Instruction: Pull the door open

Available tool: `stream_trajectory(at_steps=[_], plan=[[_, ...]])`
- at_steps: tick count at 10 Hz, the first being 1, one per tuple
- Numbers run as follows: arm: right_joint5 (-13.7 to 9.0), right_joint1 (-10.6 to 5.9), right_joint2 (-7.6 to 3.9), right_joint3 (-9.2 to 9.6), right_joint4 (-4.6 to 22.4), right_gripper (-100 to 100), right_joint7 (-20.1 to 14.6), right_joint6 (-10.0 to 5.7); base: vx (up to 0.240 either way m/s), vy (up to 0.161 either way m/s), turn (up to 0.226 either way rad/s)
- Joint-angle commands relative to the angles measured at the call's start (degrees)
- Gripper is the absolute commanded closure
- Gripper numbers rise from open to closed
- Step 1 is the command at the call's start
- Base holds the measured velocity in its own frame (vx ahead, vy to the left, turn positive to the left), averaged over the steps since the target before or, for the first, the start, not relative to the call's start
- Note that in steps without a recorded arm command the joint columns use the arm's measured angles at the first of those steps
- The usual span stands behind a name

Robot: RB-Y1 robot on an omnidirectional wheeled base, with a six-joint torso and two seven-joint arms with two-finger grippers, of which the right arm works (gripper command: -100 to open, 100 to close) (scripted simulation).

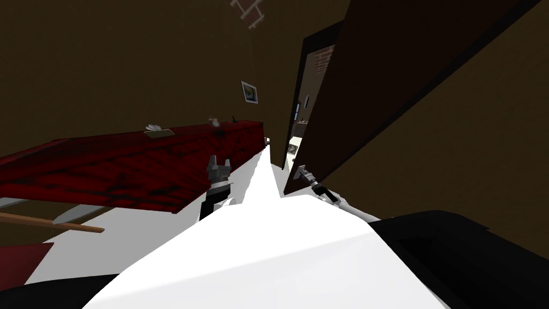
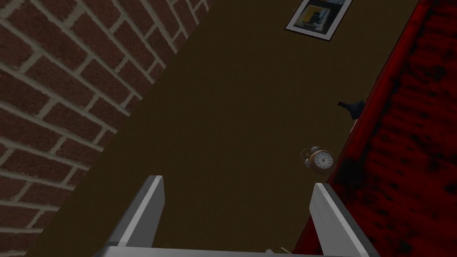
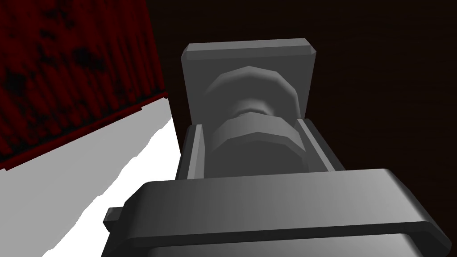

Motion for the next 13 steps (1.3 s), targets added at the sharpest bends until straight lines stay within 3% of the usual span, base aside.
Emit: stream_trajectory(at_steps=[1,4,5,13], plan=[[0.45,-0.05,-0.67,0.65,0.2,100,-0.91,-1.14,-0.204,-0.142,0.162],[1.01,-0.12,-1.6,1.58,0.59,100,-2.11,-2.42,-0.209,-0.093,0.114],[0.89,-0.04,-1.36,1.46,0.4,100,-1.72,-1.89,-0.091,-0.045,0.031],[2.72,0.03,-4.35,4.77,2.45,100,-5.59,-7.09,-0.19,-0.102,0.151]])
